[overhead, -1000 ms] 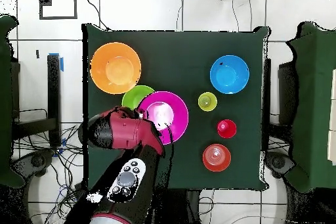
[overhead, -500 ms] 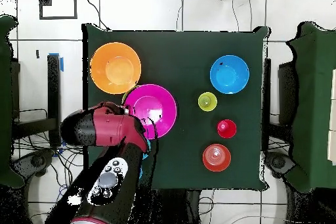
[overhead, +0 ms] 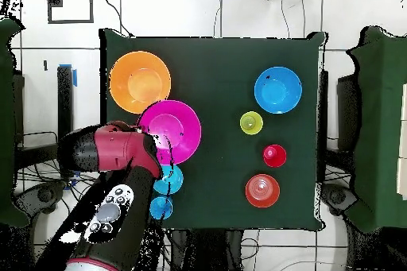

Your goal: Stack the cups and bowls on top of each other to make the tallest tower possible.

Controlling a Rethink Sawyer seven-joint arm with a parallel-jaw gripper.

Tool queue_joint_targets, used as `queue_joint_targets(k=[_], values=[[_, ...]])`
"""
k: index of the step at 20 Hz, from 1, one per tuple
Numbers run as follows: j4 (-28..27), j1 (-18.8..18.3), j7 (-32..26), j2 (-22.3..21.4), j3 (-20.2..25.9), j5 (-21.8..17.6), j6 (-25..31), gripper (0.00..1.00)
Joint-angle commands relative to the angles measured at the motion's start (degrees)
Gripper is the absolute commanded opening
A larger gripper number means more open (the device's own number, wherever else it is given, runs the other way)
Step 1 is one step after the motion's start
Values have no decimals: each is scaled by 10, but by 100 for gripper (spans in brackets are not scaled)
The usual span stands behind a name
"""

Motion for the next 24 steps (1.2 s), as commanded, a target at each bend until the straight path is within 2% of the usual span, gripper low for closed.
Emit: queue_joint_targets(k=[1,10,17,24], values=[[-59,-1,127,69,42,22,31,0],[-80,11,134,115,20,21,6,0],[-74,50,152,146,-31,0,-39,0],[-58,35,120,146,-15,-14,-71,0]])
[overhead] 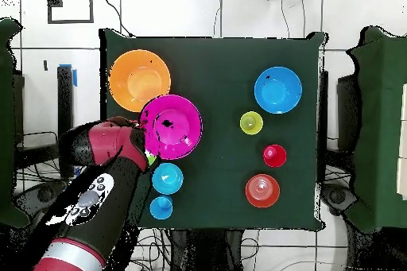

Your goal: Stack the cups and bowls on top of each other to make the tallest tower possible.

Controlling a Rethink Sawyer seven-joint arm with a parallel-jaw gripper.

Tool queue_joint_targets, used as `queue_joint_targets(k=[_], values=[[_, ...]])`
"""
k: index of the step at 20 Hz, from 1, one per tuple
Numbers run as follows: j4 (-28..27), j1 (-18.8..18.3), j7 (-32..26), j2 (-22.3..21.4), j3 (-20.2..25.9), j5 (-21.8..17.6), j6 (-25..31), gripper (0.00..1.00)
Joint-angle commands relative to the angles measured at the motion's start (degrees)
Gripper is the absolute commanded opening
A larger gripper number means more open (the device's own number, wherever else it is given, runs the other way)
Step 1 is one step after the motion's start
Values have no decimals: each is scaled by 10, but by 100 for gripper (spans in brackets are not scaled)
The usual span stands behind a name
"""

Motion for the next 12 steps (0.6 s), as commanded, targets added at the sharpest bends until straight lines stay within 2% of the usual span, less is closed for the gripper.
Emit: queue_joint_targets(k=[1,12], values=[[9,-15,74,51,47,-30,-48,0],[34,-53,13,47,57,-99,-89,0]])
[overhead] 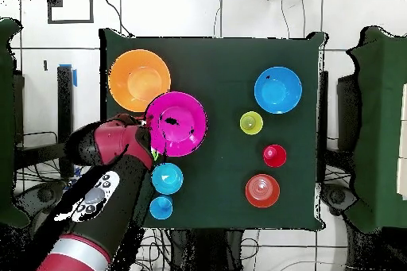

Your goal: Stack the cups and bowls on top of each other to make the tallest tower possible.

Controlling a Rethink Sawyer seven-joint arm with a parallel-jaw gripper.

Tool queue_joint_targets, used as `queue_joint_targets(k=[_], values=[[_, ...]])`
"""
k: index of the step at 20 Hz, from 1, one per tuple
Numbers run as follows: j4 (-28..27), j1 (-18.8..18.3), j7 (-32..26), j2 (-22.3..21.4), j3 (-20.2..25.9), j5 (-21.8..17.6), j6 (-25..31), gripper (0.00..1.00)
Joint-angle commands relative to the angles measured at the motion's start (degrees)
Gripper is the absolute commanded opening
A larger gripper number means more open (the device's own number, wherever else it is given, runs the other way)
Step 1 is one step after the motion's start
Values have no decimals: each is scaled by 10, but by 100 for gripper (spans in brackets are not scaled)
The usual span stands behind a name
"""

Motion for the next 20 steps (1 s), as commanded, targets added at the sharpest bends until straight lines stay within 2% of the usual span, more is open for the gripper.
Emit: queue_joint_targets(k=[1,5,9,10,15,20], values=[[35,-40,16,46,58,-67,-52,0],[45,-61,25,36,89,-68,-64,0],[45,-64,27,32,98,-77,-71,0],[45,-64,29,32,99,-80,-74,100],[48,-80,28,27,118,-86,-72,100],[36,-77,33,32,112,-88,-65,100]])
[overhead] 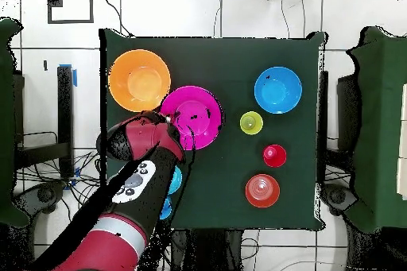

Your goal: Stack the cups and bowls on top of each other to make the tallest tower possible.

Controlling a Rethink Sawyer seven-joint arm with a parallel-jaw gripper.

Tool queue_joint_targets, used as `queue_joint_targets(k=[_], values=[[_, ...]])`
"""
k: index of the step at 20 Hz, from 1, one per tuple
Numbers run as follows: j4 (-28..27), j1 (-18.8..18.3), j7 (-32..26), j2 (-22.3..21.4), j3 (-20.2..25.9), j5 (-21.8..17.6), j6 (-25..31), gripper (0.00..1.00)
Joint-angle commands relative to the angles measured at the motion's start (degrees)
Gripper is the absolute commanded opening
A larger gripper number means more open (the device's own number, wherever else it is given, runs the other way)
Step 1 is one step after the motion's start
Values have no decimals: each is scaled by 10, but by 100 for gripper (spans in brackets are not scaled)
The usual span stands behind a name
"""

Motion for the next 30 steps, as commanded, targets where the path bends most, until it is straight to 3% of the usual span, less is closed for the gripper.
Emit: queue_joint_targets(k=[1,9,10,21,25,30], values=[[21,-8,34,26,84,-40,-7,100],[15,-6,30,26,79,-43,2,100],[14,-6,30,26,79,-42,5,0],[34,-51,7,3,139,-54,20,0],[36,-55,6,-3,142,-59,29,0],[22,-57,6,17,136,-81,0,0]])
